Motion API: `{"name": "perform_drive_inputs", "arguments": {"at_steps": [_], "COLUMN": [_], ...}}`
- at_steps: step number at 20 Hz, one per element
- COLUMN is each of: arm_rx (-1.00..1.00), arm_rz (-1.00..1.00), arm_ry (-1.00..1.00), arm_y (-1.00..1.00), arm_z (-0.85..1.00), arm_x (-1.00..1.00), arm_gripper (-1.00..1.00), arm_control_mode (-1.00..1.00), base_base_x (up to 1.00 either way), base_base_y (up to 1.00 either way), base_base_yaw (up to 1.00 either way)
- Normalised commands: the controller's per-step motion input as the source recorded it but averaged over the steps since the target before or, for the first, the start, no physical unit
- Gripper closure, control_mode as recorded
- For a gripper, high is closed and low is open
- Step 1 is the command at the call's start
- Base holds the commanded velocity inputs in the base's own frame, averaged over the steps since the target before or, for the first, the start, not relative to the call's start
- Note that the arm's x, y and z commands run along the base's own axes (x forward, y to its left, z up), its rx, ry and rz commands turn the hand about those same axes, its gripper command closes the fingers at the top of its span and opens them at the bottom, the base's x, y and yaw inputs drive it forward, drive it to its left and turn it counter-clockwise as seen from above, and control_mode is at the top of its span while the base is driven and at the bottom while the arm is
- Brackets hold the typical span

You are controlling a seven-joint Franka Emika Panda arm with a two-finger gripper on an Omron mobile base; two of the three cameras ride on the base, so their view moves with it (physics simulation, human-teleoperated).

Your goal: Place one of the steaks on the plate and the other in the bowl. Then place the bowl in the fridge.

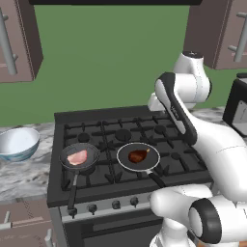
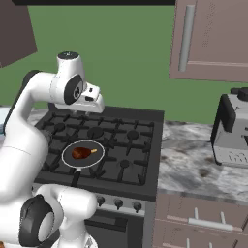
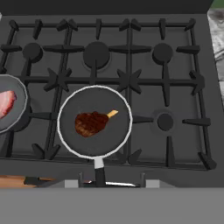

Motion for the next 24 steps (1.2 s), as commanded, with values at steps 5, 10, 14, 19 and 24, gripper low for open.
{"name": "perform_drive_inputs", "arguments": {"at_steps": [5,10,14,19,24], "arm_rx": [0.00,0.00,0.00,0.00,0.06], "arm_rz": [-0.11,-0.37,-0.23,-0.43,-0.34], "arm_ry": [0.00,0.00,0.00,0.09,0.13], "arm_y": [0.01,0.38,0.11,0.23,0.43], "arm_z": [-0.02,-0.19,-0.24,-0.36,-0.60], "arm_x": [-0.02,-0.01,0.25,0.33,0.08], "arm_gripper": [-1.00,-1.00,-1.00,-1.00,-1.00], "arm_control_mode": [-1.00,-1.00,-1.00,-1.00,-1.00], "base_base_x": [0.00,0.00,0.00,0.00,0.00], "base_base_y": [0.00,0.00,0.00,0.00,0.00], "base_base_yaw": [0.00,0.00,0.00,0.00,0.00]}}
